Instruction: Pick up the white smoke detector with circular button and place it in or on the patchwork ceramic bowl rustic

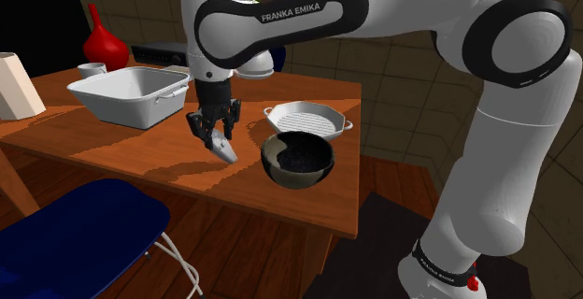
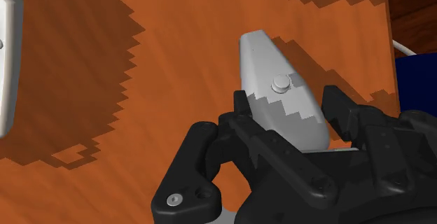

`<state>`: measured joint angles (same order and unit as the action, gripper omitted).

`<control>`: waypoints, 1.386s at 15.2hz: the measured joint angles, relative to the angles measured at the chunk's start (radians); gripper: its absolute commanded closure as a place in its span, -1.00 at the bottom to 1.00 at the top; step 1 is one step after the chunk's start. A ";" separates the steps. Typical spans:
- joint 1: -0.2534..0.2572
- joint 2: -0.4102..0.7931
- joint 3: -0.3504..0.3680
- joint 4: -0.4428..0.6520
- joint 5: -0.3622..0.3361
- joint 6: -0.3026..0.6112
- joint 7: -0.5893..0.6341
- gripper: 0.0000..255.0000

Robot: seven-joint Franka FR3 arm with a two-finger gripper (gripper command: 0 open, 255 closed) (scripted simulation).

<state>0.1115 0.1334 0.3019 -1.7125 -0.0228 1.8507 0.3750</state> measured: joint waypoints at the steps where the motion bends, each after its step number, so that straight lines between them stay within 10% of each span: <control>1: 0.000 -0.001 0.000 0.013 0.000 -0.014 -0.001 1.00; 21: 0.012 0.039 0.006 0.335 -0.012 -0.297 0.009 1.00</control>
<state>0.1238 0.1727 0.3074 -1.3778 -0.0347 1.5539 0.3837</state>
